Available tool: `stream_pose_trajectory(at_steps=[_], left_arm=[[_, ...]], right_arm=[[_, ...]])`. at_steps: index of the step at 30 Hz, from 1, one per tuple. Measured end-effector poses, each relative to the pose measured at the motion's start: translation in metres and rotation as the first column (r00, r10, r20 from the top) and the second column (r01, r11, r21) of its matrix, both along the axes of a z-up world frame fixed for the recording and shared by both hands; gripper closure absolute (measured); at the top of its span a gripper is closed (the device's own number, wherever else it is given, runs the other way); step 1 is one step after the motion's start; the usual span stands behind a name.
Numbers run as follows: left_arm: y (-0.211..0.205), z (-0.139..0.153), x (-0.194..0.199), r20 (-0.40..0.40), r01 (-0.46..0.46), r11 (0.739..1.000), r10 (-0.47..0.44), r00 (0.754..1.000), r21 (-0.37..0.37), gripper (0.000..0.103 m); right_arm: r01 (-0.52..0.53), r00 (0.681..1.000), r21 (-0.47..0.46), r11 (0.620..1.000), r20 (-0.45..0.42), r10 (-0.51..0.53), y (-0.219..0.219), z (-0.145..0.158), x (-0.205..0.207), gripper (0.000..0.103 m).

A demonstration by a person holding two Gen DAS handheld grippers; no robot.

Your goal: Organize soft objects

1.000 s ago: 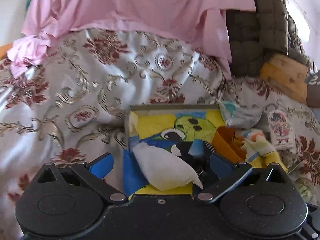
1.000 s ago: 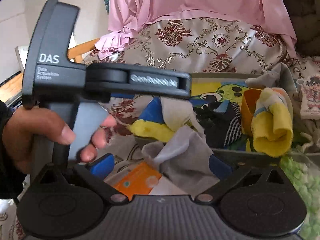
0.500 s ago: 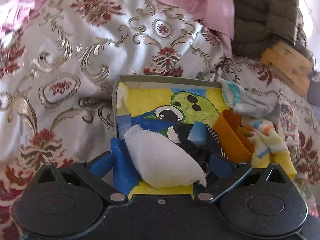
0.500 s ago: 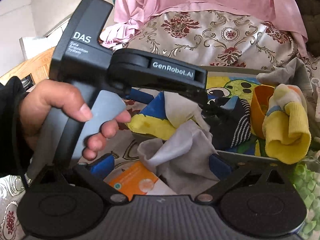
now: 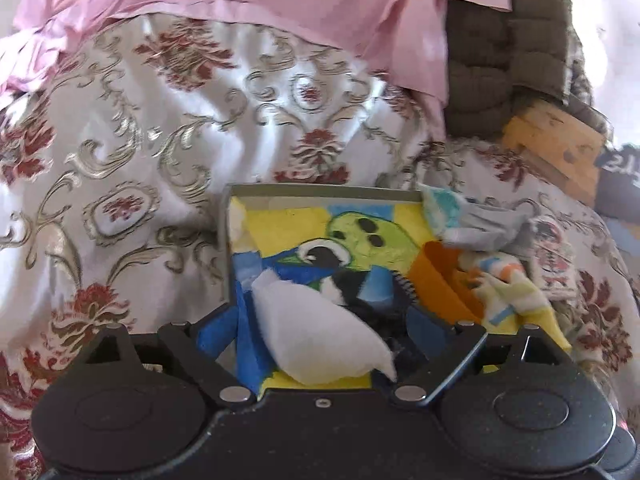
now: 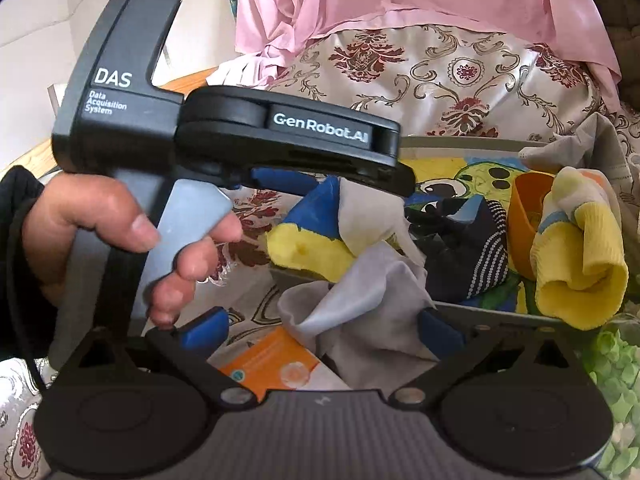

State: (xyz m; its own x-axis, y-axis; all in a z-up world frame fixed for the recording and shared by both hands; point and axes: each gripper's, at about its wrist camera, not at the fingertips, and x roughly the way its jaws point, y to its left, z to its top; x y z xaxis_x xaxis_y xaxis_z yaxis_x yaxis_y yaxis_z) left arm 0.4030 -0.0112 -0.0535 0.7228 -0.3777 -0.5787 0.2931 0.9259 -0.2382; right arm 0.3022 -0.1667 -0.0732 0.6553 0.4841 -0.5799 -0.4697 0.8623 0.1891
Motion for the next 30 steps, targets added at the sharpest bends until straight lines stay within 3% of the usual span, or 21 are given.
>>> stream_pose_trajectory(at_steps=[5,9,13,23,25,30], left_arm=[[-0.010,0.001,0.008,-0.044,0.003,1.000,-0.002,0.999,0.025,0.013],[-0.007,0.012,0.003,0.007,-0.024,0.999,0.024,1.000,-0.030,0.013],[-0.010,0.019,-0.001,0.025,0.001,1.000,-0.001,1.000,-0.002,0.013],[-0.009,0.031,-0.004,-0.003,0.029,0.999,-0.029,1.000,-0.030,0.011],[-0.008,0.036,-0.006,0.008,0.053,0.998,-0.053,0.999,-0.039,0.006],[-0.013,0.025,0.008,-0.117,0.037,0.999,-0.040,0.992,-0.028,0.010]], right_arm=[[0.001,1.000,0.016,1.000,0.009,-0.001,-0.001,0.001,-0.002,0.000],[-0.001,1.000,0.024,1.000,0.010,0.001,-0.002,0.002,-0.002,0.000],[-0.001,1.000,0.021,1.000,0.012,0.001,-0.001,0.002,-0.002,0.000],[0.012,1.000,0.052,0.999,-0.007,-0.011,-0.004,0.004,0.000,0.000],[0.016,1.000,0.060,0.998,-0.012,-0.015,-0.005,0.005,0.001,0.000],[0.035,0.999,0.046,0.998,-0.015,-0.034,-0.005,0.006,0.002,0.006]])
